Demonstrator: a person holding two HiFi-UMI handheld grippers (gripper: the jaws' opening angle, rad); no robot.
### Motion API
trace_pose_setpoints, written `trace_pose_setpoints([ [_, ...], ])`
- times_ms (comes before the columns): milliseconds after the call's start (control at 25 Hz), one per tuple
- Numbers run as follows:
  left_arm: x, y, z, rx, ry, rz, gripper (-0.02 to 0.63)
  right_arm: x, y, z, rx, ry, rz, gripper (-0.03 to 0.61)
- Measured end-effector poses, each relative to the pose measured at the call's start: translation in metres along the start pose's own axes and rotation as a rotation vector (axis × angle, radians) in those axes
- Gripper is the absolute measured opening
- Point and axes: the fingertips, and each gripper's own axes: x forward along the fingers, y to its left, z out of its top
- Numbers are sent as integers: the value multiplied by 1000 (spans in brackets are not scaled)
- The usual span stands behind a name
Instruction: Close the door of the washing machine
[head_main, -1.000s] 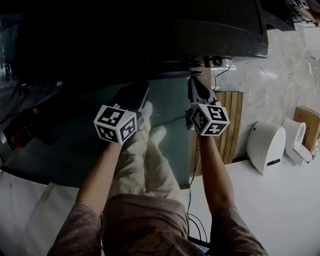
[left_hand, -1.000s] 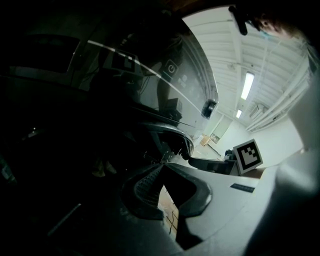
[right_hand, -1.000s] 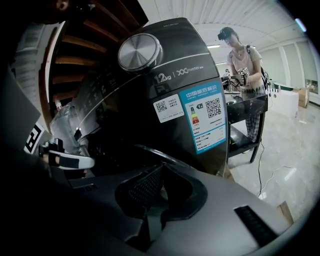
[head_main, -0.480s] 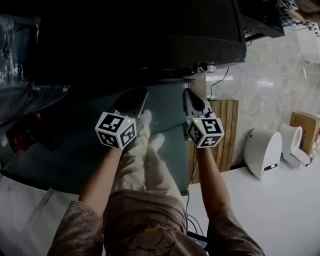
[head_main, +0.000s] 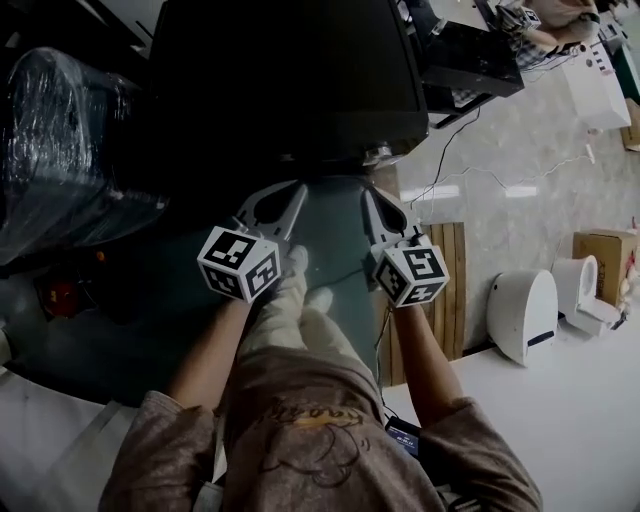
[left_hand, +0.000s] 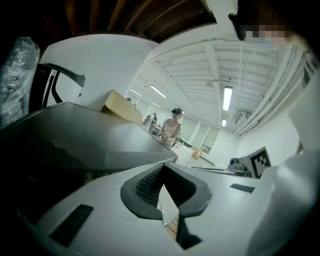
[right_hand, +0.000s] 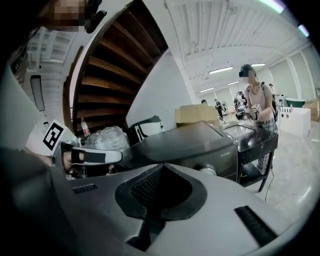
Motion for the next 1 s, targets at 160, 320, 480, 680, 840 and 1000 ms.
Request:
trace_pose_setpoints([
  [160, -21, -28, 41, 33, -8, -24, 2, -28, 27, 50, -22, -59, 19, 0],
  [320, -45, -53, 70, 52, -28, -38, 2, -60, 46, 84, -23, -106, 27, 0],
  [480, -63, -78, 88, 72, -41, -72, 2, -91, 57, 105, -24, -141, 9, 0],
  [680, -77, -103, 106, 110, -48, -134, 2, -119, 69, 126, -41, -183, -23, 0],
  [840, -82, -112, 110, 144, -62, -154, 2, -127, 76, 135, -86, -208, -47, 0],
  [1000, -88, -111, 111, 221, -133, -134, 2, -139, 79, 135, -154, -248, -80, 0],
])
